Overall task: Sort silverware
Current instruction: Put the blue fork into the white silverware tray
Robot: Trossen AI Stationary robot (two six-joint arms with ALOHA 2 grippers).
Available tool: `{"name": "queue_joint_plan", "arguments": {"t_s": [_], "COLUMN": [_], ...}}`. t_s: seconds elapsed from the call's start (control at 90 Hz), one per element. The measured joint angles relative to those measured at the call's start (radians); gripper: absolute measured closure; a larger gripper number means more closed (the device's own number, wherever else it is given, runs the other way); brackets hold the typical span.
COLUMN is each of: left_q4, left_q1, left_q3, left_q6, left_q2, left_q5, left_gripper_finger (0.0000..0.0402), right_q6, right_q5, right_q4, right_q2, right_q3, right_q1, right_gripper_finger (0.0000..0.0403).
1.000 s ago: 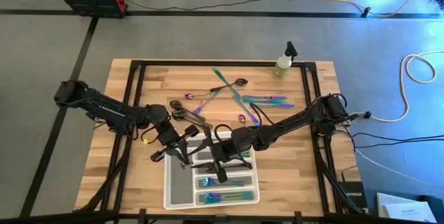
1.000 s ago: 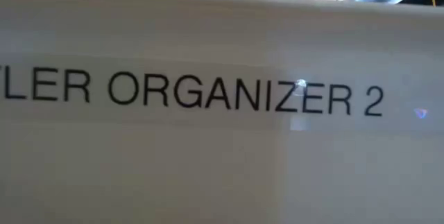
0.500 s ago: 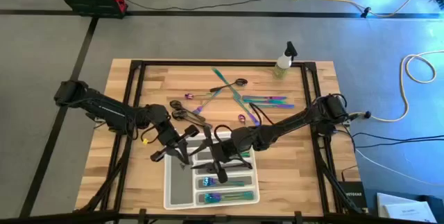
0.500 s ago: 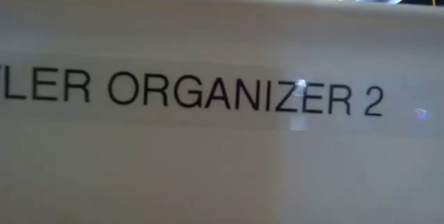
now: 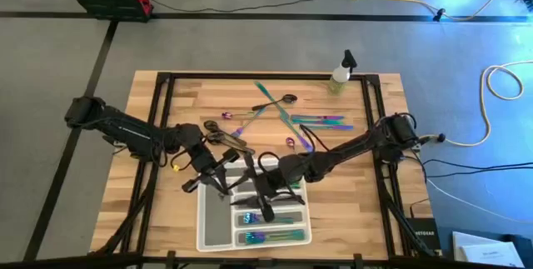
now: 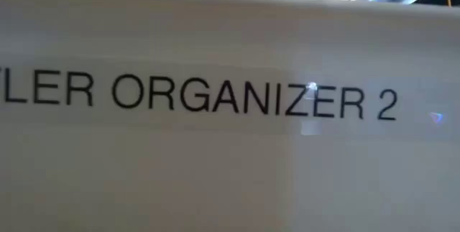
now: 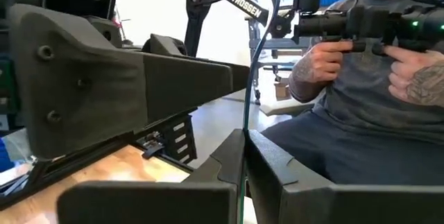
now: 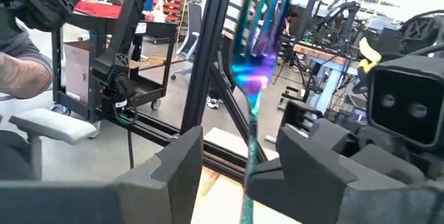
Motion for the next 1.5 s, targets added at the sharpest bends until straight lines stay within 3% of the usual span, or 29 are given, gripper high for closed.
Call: {"name": "queue_joint_plan", "arguments": {"t_s": [0.833,1.244,1.5], "left_q4": [-0.001,-0.008,-0.02], "left_q1": [0.0,-0.001,-0.001], "left_q3": [-0.001,-0.001,-0.001], "left_q6": [0.001,-0.016,-0.018], "left_q2": [0.0,0.0,0.0], "left_q5": [-0.001,0.015,0.018], "left_gripper_finger": [0.0402,0.0402,0.0402], "right_q6": [-0.027,-0.027,-0.027], "right_q5": [0.009,-0.015,-0.016], "right_q4": [0.042,0.025,0.018], "right_q2": [0.085,0.085,0.085], "right_q3": [0.06,0.06,0.06], "right_q1": [0.0,-0.001,-0.001], "right_gripper_finger": [0.0234,0.0311,0.0325]}}
